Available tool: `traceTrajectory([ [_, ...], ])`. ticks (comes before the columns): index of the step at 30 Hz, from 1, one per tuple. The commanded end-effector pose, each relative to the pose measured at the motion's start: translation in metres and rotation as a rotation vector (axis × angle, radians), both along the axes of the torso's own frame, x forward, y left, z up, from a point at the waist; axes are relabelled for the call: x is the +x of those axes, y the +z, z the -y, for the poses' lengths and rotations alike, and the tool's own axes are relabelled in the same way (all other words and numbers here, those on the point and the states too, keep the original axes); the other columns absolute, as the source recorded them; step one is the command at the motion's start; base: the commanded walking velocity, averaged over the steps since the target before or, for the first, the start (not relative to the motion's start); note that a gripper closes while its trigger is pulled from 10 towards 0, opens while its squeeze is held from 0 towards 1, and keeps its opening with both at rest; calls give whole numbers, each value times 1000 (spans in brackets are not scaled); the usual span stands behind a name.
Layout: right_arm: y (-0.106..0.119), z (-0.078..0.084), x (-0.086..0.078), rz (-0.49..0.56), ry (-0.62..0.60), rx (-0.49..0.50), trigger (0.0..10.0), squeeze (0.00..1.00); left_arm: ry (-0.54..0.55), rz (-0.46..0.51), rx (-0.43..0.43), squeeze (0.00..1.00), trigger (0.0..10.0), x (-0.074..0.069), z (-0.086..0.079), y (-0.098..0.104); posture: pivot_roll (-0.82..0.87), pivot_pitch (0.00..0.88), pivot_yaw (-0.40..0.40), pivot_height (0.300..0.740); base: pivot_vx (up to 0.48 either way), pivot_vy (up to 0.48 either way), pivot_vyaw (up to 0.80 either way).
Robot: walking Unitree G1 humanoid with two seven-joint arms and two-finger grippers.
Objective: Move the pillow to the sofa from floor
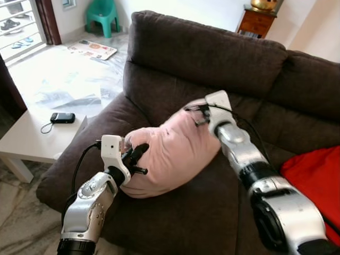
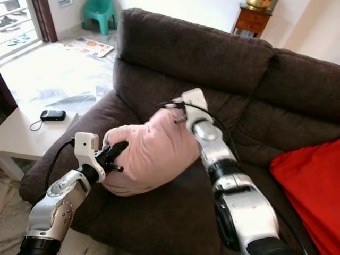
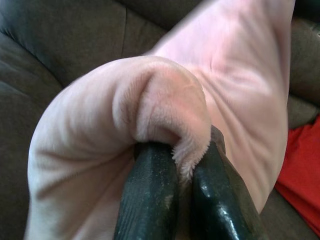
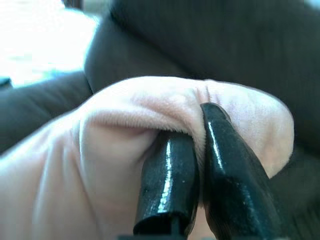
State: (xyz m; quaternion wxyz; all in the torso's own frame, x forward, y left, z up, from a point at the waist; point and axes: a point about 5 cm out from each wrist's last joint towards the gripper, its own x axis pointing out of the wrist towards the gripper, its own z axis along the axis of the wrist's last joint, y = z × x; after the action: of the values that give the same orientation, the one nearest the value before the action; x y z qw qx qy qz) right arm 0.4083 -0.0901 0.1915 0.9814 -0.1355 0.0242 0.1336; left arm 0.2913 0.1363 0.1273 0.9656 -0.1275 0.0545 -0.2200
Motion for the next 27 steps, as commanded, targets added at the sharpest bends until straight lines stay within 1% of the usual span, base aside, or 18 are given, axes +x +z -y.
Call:
traceTrajectory([
  [1,16,-25,0,45,90,-2,10000,0,-124,80,-55,0,10000,-3,21,21,168,0,-212,740,0,0,0],
  [2,18,-31,0,45,111,-4,10000,0,-135,81,-58,0,10000,-4,22,22,169,0,-213,740,0,0,0],
  [3,18,-45,-3,27,160,-26,10000,0,-166,82,-64,0,10000,-7,24,24,168,0,-216,740,0,0,0],
  [4,18,-45,-3,27,160,-26,10000,0,-166,82,-64,0,10000,-7,24,24,168,0,-216,740,0,0,0],
  [6,18,-57,-5,20,200,-70,10000,0,-196,83,-72,0,10000,-10,28,26,169,0,-220,740,0,0,0],
  [7,17,-65,-7,16,230,-113,10000,0,-216,82,-69,0,10000,-12,30,28,172,0,-222,740,0,0,0],
  [8,17,-65,-7,16,230,-113,10000,0,-216,82,-69,0,10000,-12,30,28,172,0,-222,740,0,0,0],
  [10,15,-76,-10,3,265,-124,10000,0,-263,82,-75,0,10000,-16,35,30,177,0,-228,740,0,0,0],
  [14,10,-80,-12,-21,277,-173,10000,0,-300,80,-75,0,10000,-21,37,32,177,0,-234,740,0,0,0],
  [17,4,-82,-14,-58,279,-185,10000,0,-326,86,-90,0,10000,-24,38,36,177,0,-235,740,0,0,0],
  [19,1,-85,-15,-70,296,-223,10000,0,-325,85,-93,0,10000,-26,37,38,177,0,-236,740,0,0,0],
  [20,0,-85,-15,-72,296,-226,10000,0,-326,85,-93,0,10000,-26,36,38,177,0,-236,740,0,0,0],
  [22,-1,-86,-16,-75,307,-254,10000,0,-337,81,-76,0,10000,-28,34,38,178,0,-239,740,0,0,0],
  [27,-2,-86,-16,-91,314,-263,10000,0,-335,72,-58,0,10000,-30,28,37,181,0,-240,740,0,0,0],
])
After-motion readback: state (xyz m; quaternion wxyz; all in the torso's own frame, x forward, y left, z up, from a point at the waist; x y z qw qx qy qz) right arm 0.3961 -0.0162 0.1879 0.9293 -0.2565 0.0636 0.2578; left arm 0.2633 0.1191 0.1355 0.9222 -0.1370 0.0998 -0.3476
